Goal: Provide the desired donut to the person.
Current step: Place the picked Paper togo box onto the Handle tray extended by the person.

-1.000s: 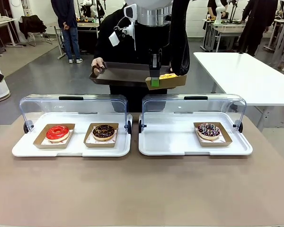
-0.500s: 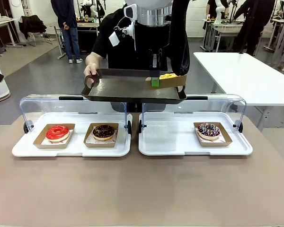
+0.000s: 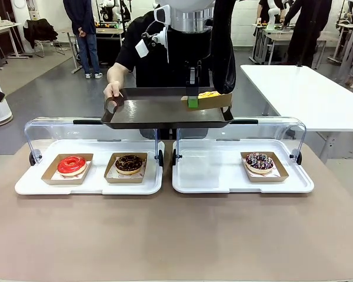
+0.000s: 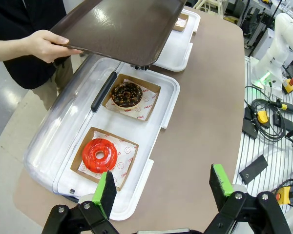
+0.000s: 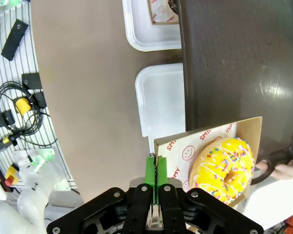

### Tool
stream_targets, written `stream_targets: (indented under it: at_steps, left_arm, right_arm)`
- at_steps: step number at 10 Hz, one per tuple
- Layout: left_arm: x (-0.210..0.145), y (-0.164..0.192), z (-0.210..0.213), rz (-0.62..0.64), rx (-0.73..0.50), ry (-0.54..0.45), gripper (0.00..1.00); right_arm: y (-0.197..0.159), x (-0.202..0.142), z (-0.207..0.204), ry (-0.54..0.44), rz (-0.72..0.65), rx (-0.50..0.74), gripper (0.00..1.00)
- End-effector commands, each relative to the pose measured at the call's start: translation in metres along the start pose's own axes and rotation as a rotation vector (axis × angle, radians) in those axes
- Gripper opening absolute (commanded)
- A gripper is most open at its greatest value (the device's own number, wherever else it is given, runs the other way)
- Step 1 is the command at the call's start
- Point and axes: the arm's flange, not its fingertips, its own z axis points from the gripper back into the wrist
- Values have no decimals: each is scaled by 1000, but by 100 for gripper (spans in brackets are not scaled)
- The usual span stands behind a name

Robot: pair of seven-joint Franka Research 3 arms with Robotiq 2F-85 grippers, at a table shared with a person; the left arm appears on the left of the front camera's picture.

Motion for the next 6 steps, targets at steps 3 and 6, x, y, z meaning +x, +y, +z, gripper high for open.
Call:
stream_targets:
  at_steps: [3,6]
  left_arm:
    - [1,0,1,-9,-5,-16,100]
    - [1,0,1,-9,-5,-16,100]
  right_arm:
    - [0,0,0,0,0,0,1]
    - [-33,8,8,-48,29,-64,1]
